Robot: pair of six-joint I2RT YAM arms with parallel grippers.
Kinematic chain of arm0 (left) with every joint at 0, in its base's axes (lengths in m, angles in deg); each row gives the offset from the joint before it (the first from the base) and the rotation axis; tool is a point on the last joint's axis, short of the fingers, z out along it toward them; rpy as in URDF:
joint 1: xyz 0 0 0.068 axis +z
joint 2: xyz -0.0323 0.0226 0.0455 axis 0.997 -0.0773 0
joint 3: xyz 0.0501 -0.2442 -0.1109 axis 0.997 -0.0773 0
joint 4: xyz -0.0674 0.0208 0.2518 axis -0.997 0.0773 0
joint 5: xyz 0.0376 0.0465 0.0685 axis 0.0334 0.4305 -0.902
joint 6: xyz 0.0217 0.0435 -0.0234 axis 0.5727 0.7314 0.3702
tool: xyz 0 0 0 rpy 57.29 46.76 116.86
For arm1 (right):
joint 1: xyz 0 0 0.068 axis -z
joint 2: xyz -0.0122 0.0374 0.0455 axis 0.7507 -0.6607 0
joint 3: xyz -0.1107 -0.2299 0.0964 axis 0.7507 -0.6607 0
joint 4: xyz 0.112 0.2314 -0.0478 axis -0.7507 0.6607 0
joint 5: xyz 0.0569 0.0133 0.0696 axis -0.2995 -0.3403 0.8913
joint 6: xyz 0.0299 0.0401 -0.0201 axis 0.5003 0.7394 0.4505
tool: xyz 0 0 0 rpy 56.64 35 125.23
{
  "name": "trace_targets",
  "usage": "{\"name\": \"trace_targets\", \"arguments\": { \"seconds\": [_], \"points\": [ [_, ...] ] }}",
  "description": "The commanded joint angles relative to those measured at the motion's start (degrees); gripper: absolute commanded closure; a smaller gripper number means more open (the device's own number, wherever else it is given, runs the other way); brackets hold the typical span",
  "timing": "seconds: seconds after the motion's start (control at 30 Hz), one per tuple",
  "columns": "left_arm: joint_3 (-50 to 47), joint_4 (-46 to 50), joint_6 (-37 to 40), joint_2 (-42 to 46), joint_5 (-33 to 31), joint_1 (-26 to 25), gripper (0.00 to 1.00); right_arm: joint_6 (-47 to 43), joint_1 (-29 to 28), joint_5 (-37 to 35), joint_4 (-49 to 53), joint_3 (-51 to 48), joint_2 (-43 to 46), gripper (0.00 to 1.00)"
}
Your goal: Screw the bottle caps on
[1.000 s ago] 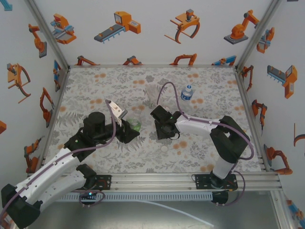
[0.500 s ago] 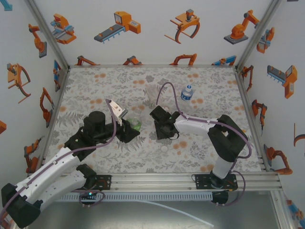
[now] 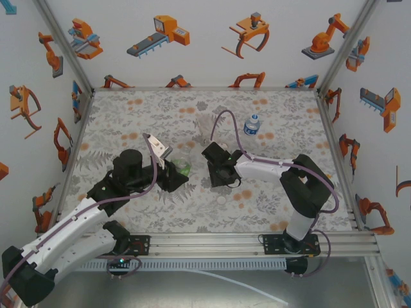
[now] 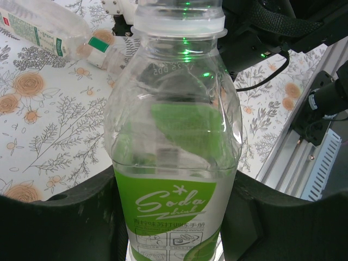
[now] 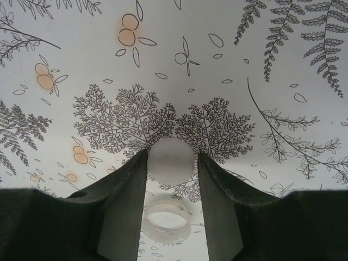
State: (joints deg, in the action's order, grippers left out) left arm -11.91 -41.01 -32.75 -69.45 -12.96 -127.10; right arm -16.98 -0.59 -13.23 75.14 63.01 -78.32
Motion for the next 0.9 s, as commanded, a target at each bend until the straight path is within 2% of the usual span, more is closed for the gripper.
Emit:
{"name": "trace_targets", "arguments": {
  "seconds": [0.0, 0.13, 0.3, 0.5, 0.77, 0.87],
  "points": [
    [2.3, 0.0, 1.0, 0.4, 0.2, 0.3, 1.00, -0.5, -0.2, -1.2, -0.5, 0.9, 0.1, 0.61],
    [2.3, 0.1, 1.0, 0.5, 0.2, 0.3, 1.00, -0.4, -0.2, -1.0, -0.5, 0.6, 0.1, 0.63],
    [2.3, 0.6, 1.9, 0.2, 0.7, 0.3, 1.00, -1.2, -0.2, -2.1, -0.3, 0.2, 2.4, 0.72],
    [2.3, 1.5, 8.9, -0.4, 6.0, 0.0, 1.00, -5.8, -0.1, -2.1, -1.0, -2.2, 11.3, 0.76],
    [7.0, 9.6, 20.1, -4.9, 9.9, -0.4, 1.00, -20.3, -0.2, 7.0, -1.8, -3.1, 26.4, 0.77],
    [7.2, 11.5, 28.0, -5.2, 13.2, -1.1, 1.00, -25.9, -0.2, 12.8, 0.3, -1.6, 30.8, 0.78]
  ]
}}
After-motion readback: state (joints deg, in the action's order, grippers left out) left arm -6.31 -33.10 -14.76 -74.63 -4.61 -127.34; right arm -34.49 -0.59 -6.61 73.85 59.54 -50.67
